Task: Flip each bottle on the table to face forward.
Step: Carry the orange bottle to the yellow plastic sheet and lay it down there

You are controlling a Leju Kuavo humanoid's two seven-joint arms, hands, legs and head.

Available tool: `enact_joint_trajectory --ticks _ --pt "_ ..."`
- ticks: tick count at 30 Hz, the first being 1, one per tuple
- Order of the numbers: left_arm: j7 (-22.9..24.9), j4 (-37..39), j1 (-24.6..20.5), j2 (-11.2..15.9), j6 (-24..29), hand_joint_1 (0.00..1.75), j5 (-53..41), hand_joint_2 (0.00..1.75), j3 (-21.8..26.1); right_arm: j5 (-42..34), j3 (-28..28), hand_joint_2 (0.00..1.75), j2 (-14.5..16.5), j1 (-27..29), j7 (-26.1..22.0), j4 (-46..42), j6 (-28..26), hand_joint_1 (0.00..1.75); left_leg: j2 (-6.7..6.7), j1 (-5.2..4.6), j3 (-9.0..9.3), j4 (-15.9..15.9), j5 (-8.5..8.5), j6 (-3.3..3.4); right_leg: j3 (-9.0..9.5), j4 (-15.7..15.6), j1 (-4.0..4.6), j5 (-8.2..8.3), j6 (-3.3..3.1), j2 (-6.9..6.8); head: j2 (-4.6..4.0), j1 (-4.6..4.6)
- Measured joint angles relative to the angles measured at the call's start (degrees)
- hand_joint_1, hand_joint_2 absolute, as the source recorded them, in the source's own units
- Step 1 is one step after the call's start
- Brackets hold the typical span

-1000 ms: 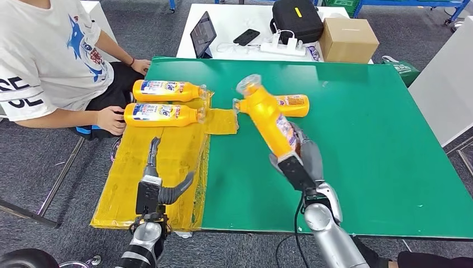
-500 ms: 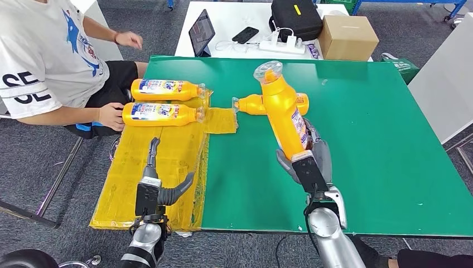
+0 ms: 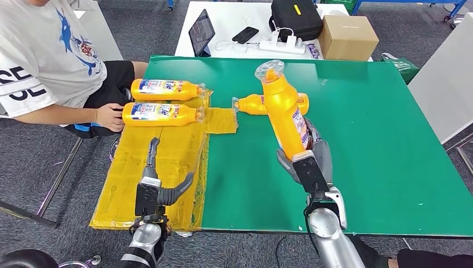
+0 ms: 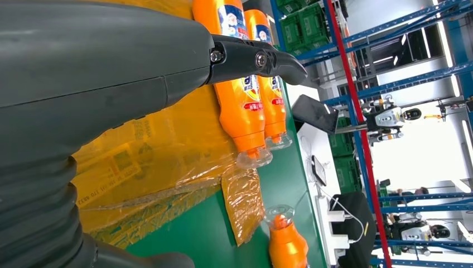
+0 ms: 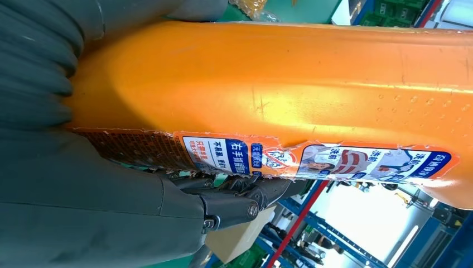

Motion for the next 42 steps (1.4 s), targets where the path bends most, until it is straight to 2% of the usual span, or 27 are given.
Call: enact_joint_trajectory --ticks 8,10,11,12,14,16,17,18,19,22,24,42 --pt "0.1 0.0 0.0 0.0 -0.2 0.0 0.1 1.75 0.0 0.1 0.0 1.75 0.0 0.0 -0.1 -0.1 -0.1 1.75 0.0 0.0 0.0 0.0 0.0 0.0 -0.01 0.0 0.0 0.0 0.0 0.0 0.0 0.0" --pt "2.8 0.0 -0.1 0.0 -3.1 0.0 2.8 1.75 -0.4 2.9 0.2 1.75 0.7 0.6 -2.6 0.3 -2.4 1.75 -0.01 0.02 0.0 0.0 0.0 0.0 -0.01 0.0 0.01 -0.01 0.0 0.0 0.0 0.01" --pt "6.3 -0.1 -0.2 0.0 -7.3 0.0 7.3 1.75 -1.1 6.4 0.8 1.75 2.0 1.3 -6.2 1.1 -5.9 1.75 -0.01 0.03 0.0 0.0 0.0 -0.01 -0.02 0.0 0.03 -0.02 -0.01 0.0 0.0 0.04" --pt "10.1 -0.3 -0.3 0.0 -13.9 0.0 13.8 1.75 -2.3 11.0 1.9 1.75 3.7 2.5 -11.0 2.2 -10.1 1.75 0.01 0.05 -0.02 0.0 -0.02 -0.03 -0.04 0.0 0.05 -0.03 -0.02 0.01 0.0 0.03" --pt "15.5 -0.9 -0.4 0.1 -31.9 0.0 27.7 1.75 -5.1 18.9 4.9 1.75 7.6 5.1 -19.7 4.6 -16.8 1.75 0.04 0.07 -0.09 0.0 -0.07 -0.1 -0.13 0.0 0.08 -0.04 -0.05 0.07 0.0 -0.04" --pt "16.3 -1.5 -0.7 0.1 -49.0 0.0 34.1 1.75 -7.0 21.7 7.1 1.75 10.5 7.2 -22.4 6.1 -18.1 1.75 0.0 0.11 -0.14 0.0 -0.09 -0.15 -0.17 0.1 0.13 -0.09 -0.11 0.06 0.0 -0.07" --pt "16.4 -1.7 -0.9 0.2 -54.8 0.0 34.8 1.75 -7.6 22.0 7.6 1.75 11.7 7.8 -22.4 6.8 -18.3 1.75 -0.03 0.13 -0.15 0.0 -0.09 -0.16 -0.17 0.1 0.16 -0.13 -0.15 0.03 0.0 -0.04" --pt "16.5 -1.9 -1.0 0.3 -57.7 0.0 34.9 1.75 -8.0 22.0 7.9 1.75 12.6 8.2 -22.3 7.3 -18.4 1.75 -0.03 0.14 -0.15 0.0 -0.11 -0.17 -0.17 0.1 0.18 -0.16 -0.19 0.01 0.0 -0.02" --pt "16.6 -2.0 -1.0 0.5 -57.8 0.0 34.9 1.75 -8.4 21.8 8.1 1.75 13.2 8.4 -22.1 7.7 -18.5 1.75 -0.02 0.15 -0.14 0.0 -0.12 -0.19 -0.17 0.1 0.18 -0.17 -0.21 0.01 0.0 -0.04" --pt "16.6 -2.3 -0.9 1.2 -49.8 0.0 35.2 1.75 -9.7 20.9 8.5 1.75 14.3 9.0 -22.0 8.7 -18.7 1.75 0.01 0.14 -0.14 0.0 -0.11 -0.18 -0.2 0.0 0.15 -0.15 -0.22 0.02 0.0 -0.04" --pt "16.6 -2.5 -0.9 1.5 -47.3 0.0 35.4 1.75 -10.4 20.5 8.6 1.75 14.6 9.0 -21.9 9.2 -18.8 1.75 -0.01 0.12 -0.14 0.0 -0.08 -0.16 -0.17 0.0 0.12 -0.14 -0.22 0.01 0.0 -0.02" --pt "16.4 -4.0 -0.5 2.9 -44.9 0.0 37.6 1.75 -12.5 17.6 8.5 1.75 14.8 8.9 -21.9 11.2 -19.3 1.75 0.0 0.09 -0.14 0.0 -0.08 -0.15 -0.16 0.0 0.07 -0.13 -0.19 0.01 0.0 -0.02"
